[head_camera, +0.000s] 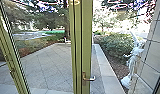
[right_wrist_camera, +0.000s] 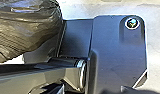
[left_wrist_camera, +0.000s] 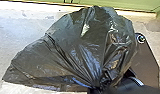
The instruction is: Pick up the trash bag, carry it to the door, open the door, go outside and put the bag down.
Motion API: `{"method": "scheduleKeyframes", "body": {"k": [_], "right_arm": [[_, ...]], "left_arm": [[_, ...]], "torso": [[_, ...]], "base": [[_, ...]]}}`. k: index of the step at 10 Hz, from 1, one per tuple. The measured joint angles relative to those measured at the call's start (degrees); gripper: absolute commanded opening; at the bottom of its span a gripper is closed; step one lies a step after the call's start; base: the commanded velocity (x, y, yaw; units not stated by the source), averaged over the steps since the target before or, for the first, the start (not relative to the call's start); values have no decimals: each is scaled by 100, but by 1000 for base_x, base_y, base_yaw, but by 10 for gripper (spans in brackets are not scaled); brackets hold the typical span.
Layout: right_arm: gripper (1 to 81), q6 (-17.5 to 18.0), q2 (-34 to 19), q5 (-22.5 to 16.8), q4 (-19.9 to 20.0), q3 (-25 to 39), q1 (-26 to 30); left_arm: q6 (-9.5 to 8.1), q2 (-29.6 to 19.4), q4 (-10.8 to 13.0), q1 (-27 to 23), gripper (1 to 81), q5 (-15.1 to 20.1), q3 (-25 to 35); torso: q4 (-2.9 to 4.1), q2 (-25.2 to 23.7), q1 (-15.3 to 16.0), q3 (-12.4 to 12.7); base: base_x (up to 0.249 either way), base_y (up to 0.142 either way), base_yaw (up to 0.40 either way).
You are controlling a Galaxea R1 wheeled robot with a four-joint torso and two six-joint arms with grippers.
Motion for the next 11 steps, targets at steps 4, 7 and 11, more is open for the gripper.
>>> {"method": "scheduleKeyframes", "body": {"k": [4,7,11], "right_arm": [[811,5,1,27,2,-2,-4],[811,7,1,35,5,-4,-20],[811,7,1,30,2,-4,-17]], "left_arm": [[0,0,0,5,10,-2,0],[5,0,0,5,10,-2,-2],[7,0,0,7,10,-5,-2]], "torso": [[0,0,0,0],[0,0,0,0],[0,0,0,0]], "base": [[0,0,286],[0,0,290],[0,0,287]]}}
